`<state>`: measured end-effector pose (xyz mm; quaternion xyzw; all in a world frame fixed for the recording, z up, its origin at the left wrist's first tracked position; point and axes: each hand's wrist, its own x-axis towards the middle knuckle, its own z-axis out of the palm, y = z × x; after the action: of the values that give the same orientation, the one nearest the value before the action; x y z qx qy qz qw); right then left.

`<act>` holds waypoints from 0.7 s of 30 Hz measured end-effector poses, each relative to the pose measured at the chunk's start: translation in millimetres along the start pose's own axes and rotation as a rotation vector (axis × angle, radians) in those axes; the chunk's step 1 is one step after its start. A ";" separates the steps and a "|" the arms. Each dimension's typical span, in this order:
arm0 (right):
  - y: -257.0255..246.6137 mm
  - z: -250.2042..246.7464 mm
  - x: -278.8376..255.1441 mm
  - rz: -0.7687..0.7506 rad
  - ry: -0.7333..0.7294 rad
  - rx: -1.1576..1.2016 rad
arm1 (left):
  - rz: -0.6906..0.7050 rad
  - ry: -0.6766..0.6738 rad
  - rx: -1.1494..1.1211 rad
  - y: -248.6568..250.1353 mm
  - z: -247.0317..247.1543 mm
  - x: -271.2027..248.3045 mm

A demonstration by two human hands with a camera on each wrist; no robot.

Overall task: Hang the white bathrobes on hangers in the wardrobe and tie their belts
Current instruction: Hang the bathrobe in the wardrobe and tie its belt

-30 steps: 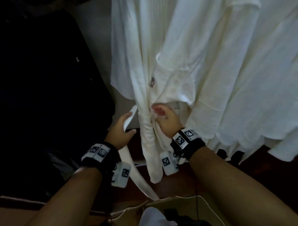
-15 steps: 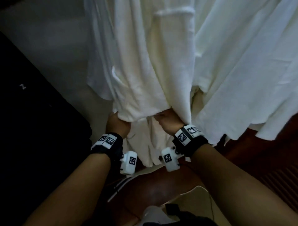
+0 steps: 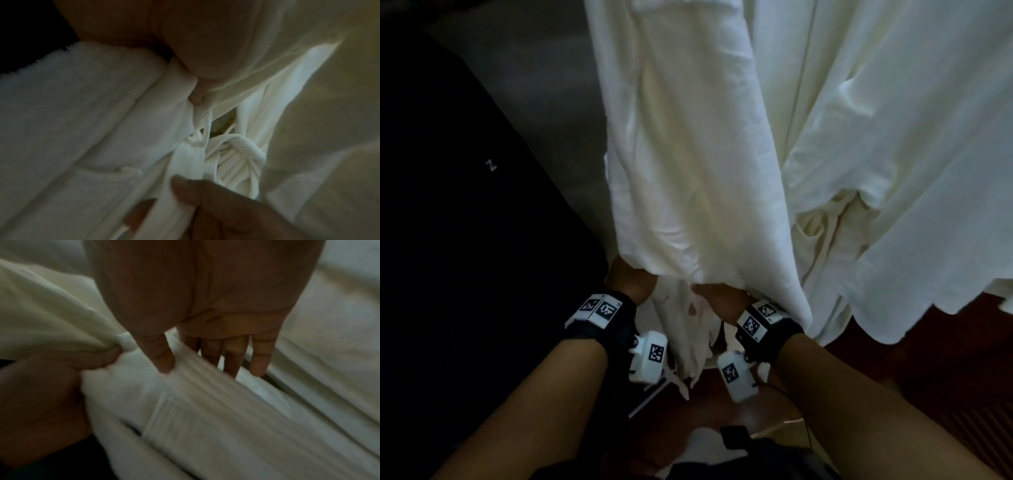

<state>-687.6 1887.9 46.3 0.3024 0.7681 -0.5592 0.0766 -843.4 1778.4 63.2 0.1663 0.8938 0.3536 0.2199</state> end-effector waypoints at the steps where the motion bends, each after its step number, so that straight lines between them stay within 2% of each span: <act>1: 0.7 0.3 -12.1 -0.011 0.041 0.038 | -0.016 -0.022 -0.035 -4.3 2.4 3.2; 2: -0.4 -1.3 -27.0 -0.037 0.103 0.085 | -0.048 -0.055 -0.092 -4.6 4.4 2.9; 3: -1.0 -3.6 -43.0 -0.066 0.162 0.117 | -0.045 -0.069 -0.058 -4.2 6.5 -2.0; 6: 3.3 -4.7 -97.6 -0.214 0.230 0.038 | 0.037 0.048 0.094 10.7 19.5 -27.9; 8: 12.1 -7.2 -130.9 -0.393 0.180 -0.143 | -0.014 0.104 0.052 23.5 29.9 -55.9; 10: 21.3 -17.3 -154.7 -0.521 0.028 -0.047 | 0.038 0.094 0.054 33.5 44.8 -71.0; 11: 24.1 -25.9 -163.7 -0.538 -0.002 0.008 | 0.074 0.027 0.102 36.6 52.4 -77.3; 13: 33.0 -45.5 -170.0 -0.494 0.082 0.096 | 0.180 -0.082 0.091 39.4 65.8 -89.5; 15: 51.2 -65.1 -169.2 -0.424 0.185 0.113 | 0.241 -0.139 -0.071 35.1 75.3 -108.6; 18: 79.7 -89.2 -170.4 -0.337 0.190 -0.032 | 0.207 -0.140 -0.358 5.4 79.2 -145.4; 21: 93.8 -95.9 -184.8 -0.377 0.133 -0.258 | 0.153 -0.124 -0.543 -18.1 76.0 -188.7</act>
<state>-466.0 1922.7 89.2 0.1774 0.8794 -0.4397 -0.0419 -647.2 1722.8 52.8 0.1897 0.7362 0.5846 0.2833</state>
